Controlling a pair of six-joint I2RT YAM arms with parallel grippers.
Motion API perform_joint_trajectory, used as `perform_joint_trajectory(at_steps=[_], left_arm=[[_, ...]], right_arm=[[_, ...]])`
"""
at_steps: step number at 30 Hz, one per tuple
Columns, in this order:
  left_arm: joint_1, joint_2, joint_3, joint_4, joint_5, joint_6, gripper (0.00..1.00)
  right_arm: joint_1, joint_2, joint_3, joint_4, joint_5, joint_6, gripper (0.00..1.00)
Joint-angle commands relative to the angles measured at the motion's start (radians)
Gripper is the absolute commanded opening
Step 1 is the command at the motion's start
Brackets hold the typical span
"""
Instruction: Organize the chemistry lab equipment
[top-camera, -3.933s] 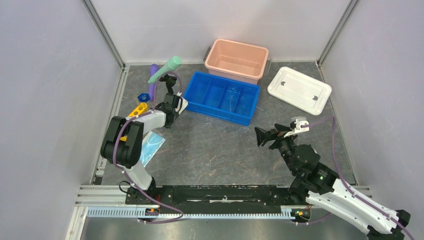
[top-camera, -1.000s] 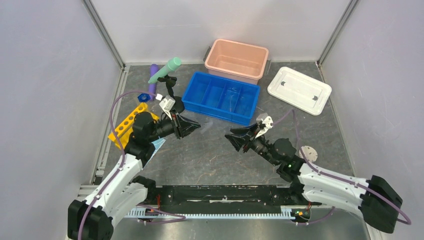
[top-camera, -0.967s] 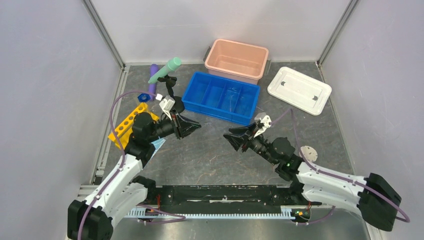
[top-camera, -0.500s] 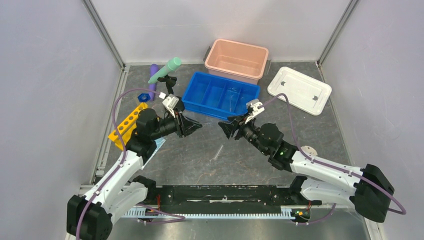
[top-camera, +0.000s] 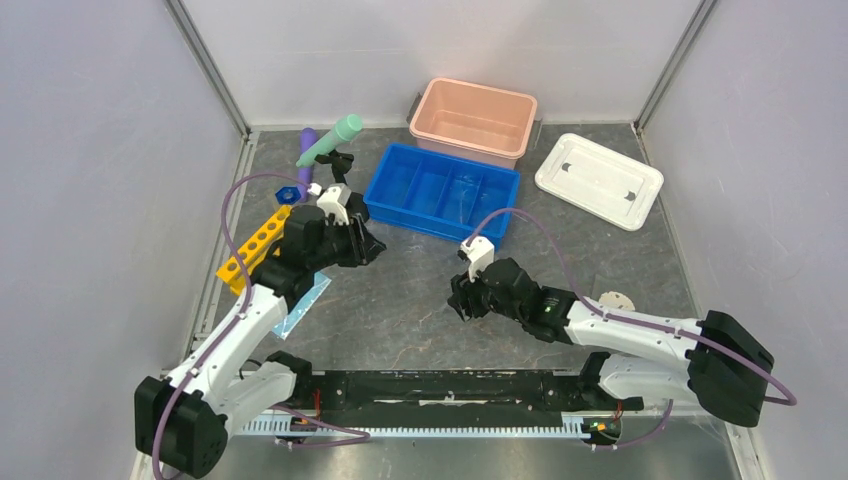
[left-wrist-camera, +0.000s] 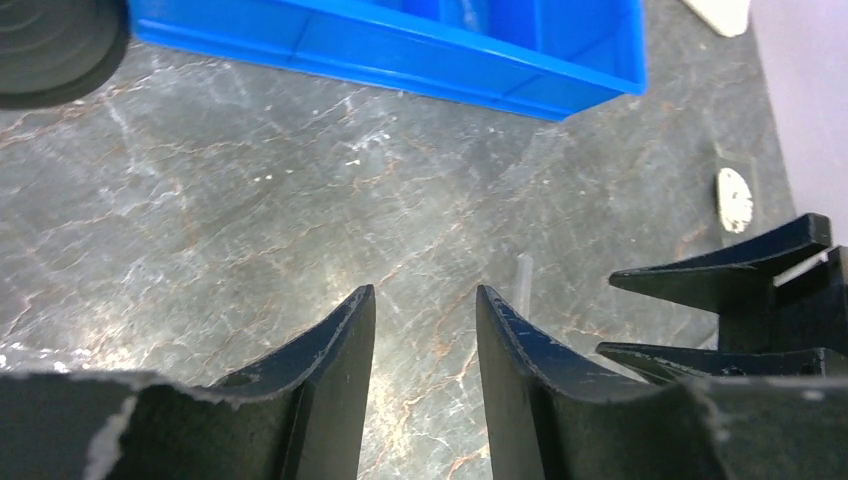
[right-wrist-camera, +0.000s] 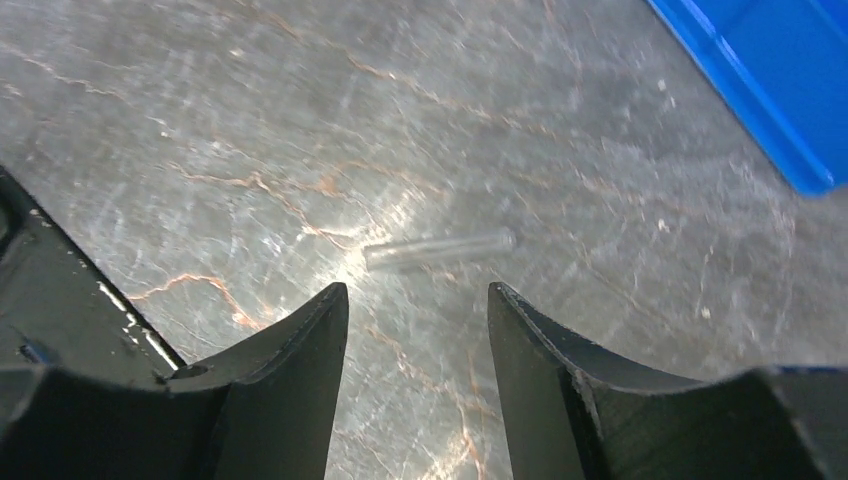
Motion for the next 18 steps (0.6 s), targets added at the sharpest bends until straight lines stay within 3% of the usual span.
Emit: perform_joint_trajectory(at_steps=[1, 5, 12, 18], left_arm=[[-0.001, 0.018, 0.06, -0.117, -0.082, 0.05, 0.49], [-0.002, 0.019, 0.075, -0.155, -0.095, 0.08, 0.5], [-0.001, 0.007, 0.064, -0.191, -0.137, 0.099, 0.5], [-0.002, -0.02, 0.055, -0.214, -0.175, 0.106, 0.52]], right_arm=[[0.002, -0.001, -0.006, -0.102, 0.108, 0.116, 0.59], [0.001, 0.019, 0.028, -0.245, 0.259, 0.342, 0.62], [0.002, 0.09, 0.102, -0.375, 0.306, 0.79, 0.62], [0.01, 0.185, 0.213, -0.441, 0.343, 0.949, 0.58]])
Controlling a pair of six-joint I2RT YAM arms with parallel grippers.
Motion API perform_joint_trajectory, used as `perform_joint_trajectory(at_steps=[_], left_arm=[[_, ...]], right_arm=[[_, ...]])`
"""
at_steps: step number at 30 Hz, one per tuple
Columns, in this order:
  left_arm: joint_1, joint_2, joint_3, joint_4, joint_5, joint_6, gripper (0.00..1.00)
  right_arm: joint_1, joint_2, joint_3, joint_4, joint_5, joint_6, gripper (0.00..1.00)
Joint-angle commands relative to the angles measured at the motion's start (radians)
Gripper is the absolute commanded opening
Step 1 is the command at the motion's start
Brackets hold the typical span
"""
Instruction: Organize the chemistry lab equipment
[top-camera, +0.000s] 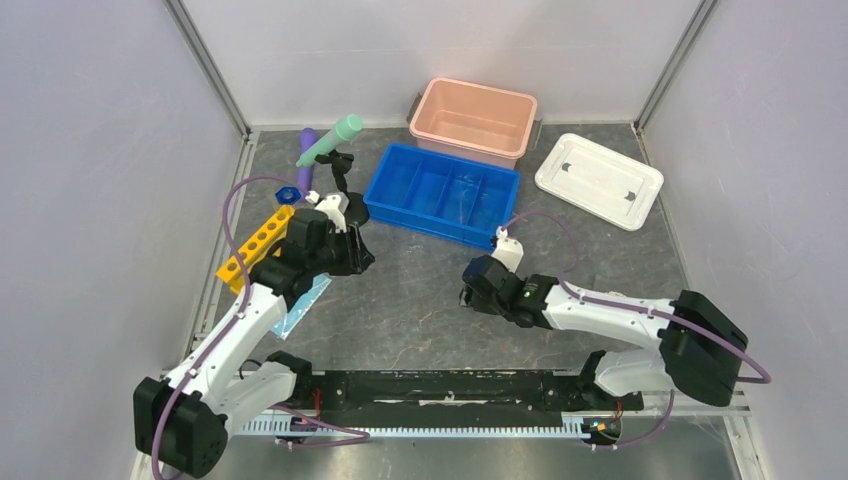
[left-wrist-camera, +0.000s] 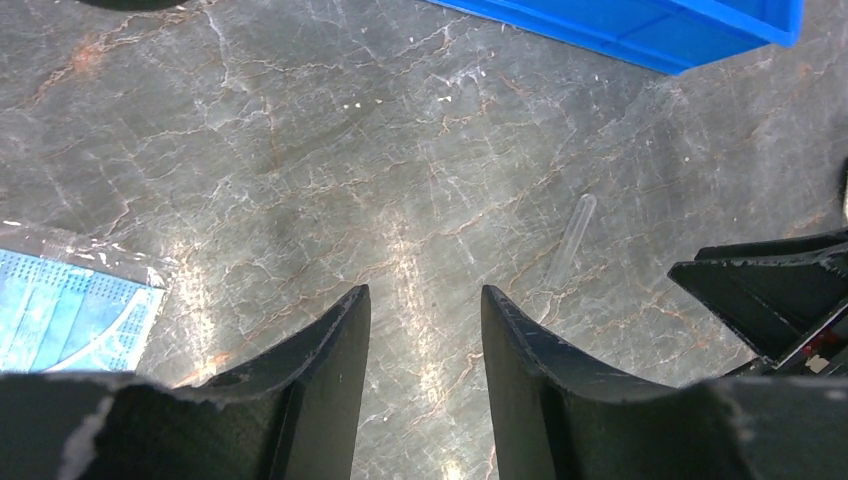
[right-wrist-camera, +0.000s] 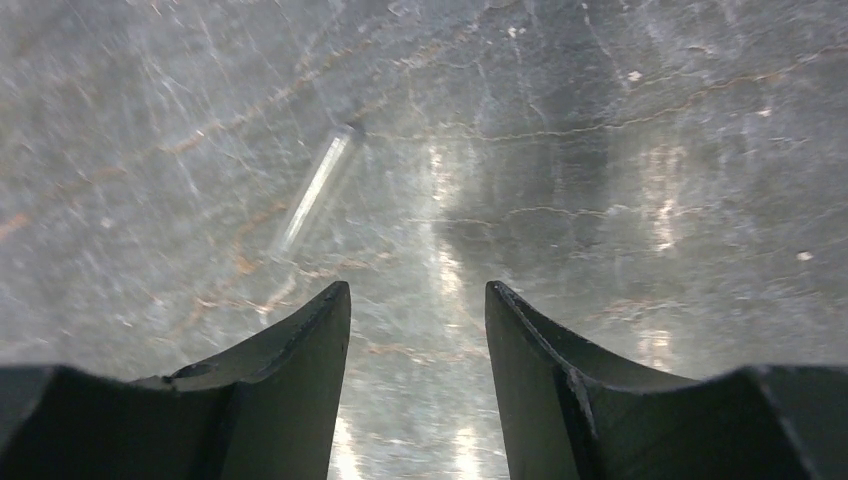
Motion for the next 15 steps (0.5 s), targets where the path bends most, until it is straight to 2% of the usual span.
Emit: perform_joint_trajectory(at_steps=[1, 7, 15], left_arm=[[-0.001, -0.043, 0.023, -0.012, -0.049, 0.048, 0.52], [-0.001, -0.073, 0.025, -0.023, -0.109, 0.037, 0.53], [-0.001, -0.107, 0.017, -0.026, -0.121, 0.034, 0.54]], right_arm=[[0.014, 0.073, 0.13, -0.085, 0.071, 0.222, 0.57], [0.031, 0.241, 0.312, -0.215, 0.06, 0.304, 0.57], [0.039, 0.313, 0.367, -0.278, 0.029, 0.404, 0.54]])
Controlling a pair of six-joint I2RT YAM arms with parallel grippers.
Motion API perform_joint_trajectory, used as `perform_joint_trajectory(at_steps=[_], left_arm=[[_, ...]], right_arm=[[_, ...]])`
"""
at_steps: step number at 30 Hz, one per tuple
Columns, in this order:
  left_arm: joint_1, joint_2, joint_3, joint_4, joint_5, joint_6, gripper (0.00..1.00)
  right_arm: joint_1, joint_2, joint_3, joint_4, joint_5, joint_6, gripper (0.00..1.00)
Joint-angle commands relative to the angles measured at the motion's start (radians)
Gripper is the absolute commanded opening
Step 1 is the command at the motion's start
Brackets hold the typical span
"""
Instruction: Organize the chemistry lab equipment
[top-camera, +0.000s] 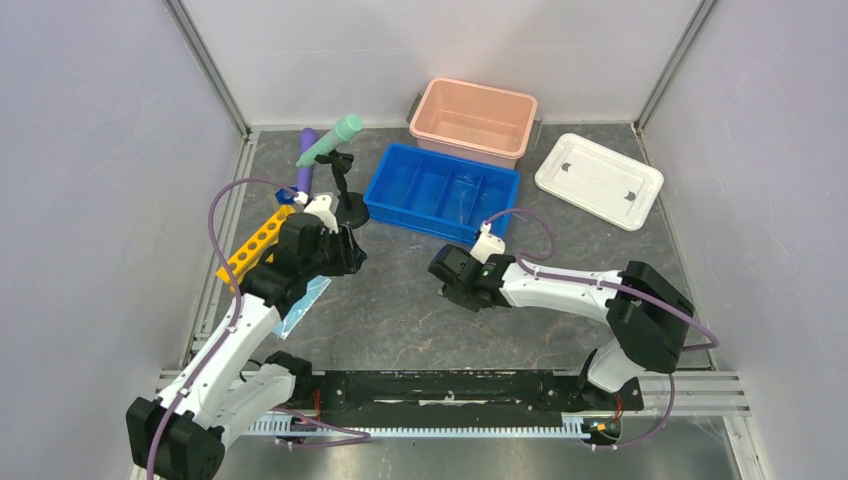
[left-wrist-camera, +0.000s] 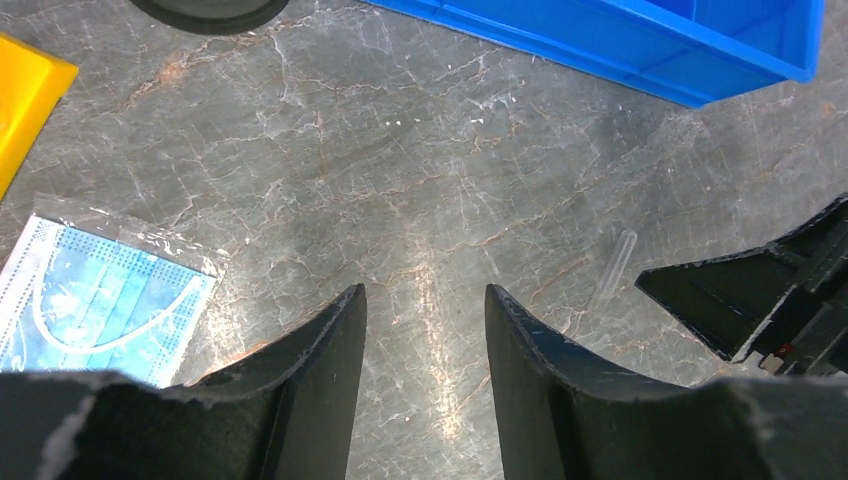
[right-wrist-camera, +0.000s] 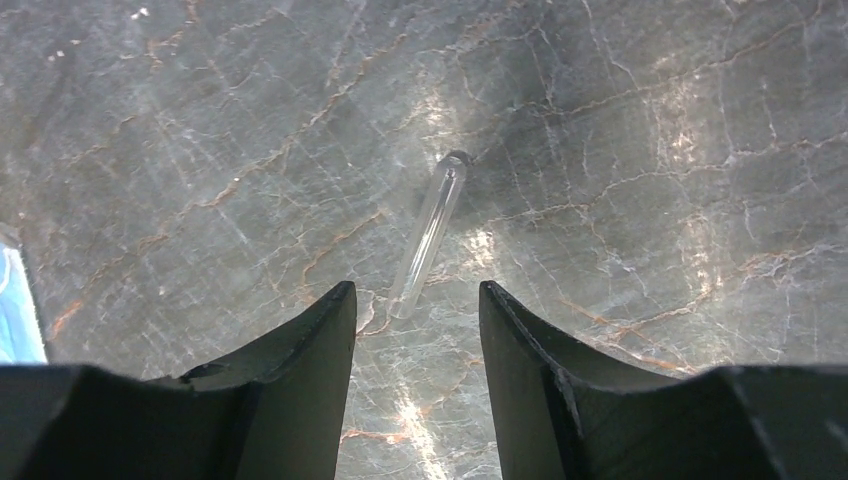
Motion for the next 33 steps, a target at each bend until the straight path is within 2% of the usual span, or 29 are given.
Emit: perform_joint_trajectory(at_steps=[1, 5, 19, 33], left_arm=[[-0.001, -0.026, 0.018, 0.015, -0.024, 0.032, 0.54], [-0.001, -0.024, 0.016, 0.016, -0.026, 0.032, 0.55], [-0.001, -0.007, 0.017, 0.019, -0.029, 0.033, 0.55], [-0.001, -0.013, 0.016, 0.017, -0.041, 0.04, 0.57]], right_arm=[[0.01, 0.038, 0.063, -0.069, -0.004, 0.082, 0.54], [0.01, 0.065, 0.081, -0.089, -0.024, 0.099, 0.54], [0.011, 0.15, 0.096, 0.001, -0.061, 0.094, 0.52], [0.022, 0.153, 0.01, 0.002, -0.051, 0.031, 0.37]])
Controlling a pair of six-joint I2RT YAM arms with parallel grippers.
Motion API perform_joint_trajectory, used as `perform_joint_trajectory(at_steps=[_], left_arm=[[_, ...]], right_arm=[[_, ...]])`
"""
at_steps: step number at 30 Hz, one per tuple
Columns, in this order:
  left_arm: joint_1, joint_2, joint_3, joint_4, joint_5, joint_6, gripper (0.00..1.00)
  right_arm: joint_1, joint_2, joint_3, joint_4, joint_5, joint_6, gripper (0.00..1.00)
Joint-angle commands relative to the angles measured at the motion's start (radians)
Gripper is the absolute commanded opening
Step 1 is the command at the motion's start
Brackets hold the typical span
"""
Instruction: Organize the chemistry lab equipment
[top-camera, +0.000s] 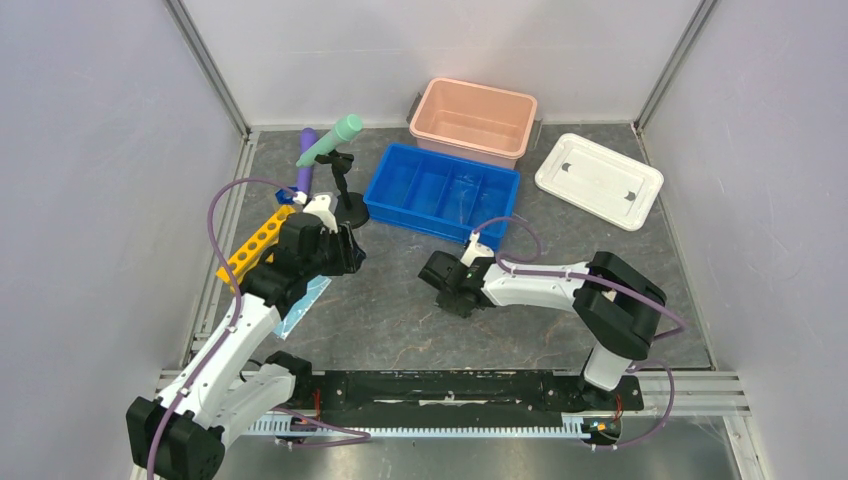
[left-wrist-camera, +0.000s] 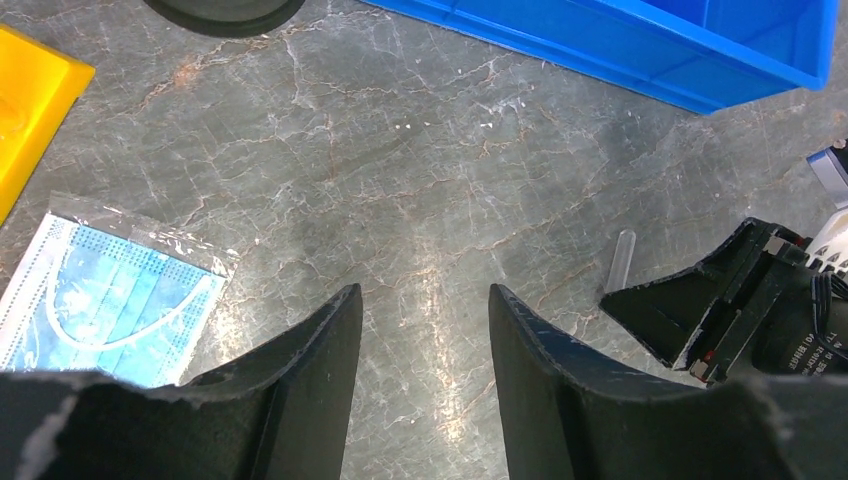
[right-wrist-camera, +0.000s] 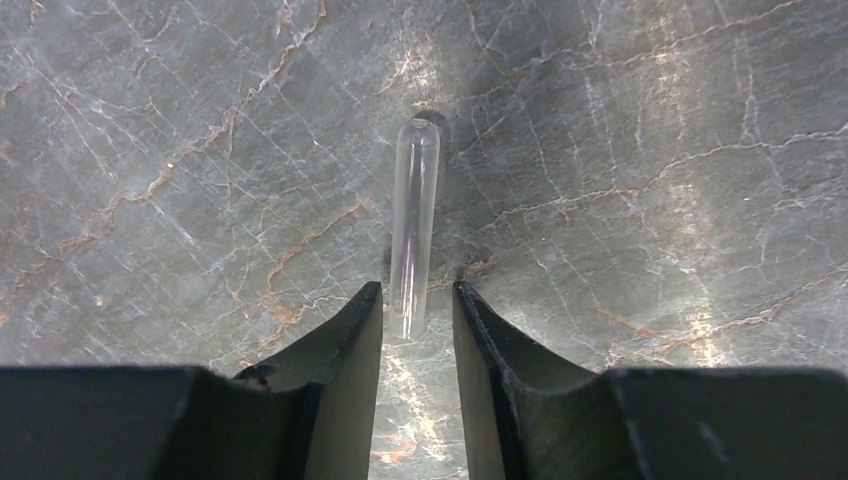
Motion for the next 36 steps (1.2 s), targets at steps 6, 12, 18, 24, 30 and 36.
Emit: perform_joint_trajectory(at_steps=[6, 12, 18, 24, 30, 36], left_arm=[[-0.001, -0.008, 0.018, 0.011, -0.025, 0.043, 0.57], [-0.001, -0.006, 0.018, 0.021, 0.054, 0.057, 0.58], [-0.002, -0.001, 0.07, 0.025, 0.245, 0.003, 0.59], [-0.003, 0.017, 0.107, 0.06, 0.455, -0.088, 0.6], [-0.008, 0.014, 0.13, 0.109, 0.566, -0.153, 0.63], [-0.011, 0.036, 0.124, 0.144, 0.633, -0.192, 0.65]], right_arm=[[0.005, -0.002, -0.028, 0.008, 0.077, -0.101, 0.21], [0.005, -0.096, -0.081, 0.086, 0.194, -0.312, 0.12], [0.005, -0.258, -0.216, 0.411, 0.134, -0.711, 0.12], [0.006, -0.38, -0.336, 0.706, -0.05, -1.01, 0.14], [0.005, -0.452, -0.447, 0.995, -0.228, -1.117, 0.16], [0.006, -0.459, -0.47, 1.159, -0.316, -1.171, 0.16]])
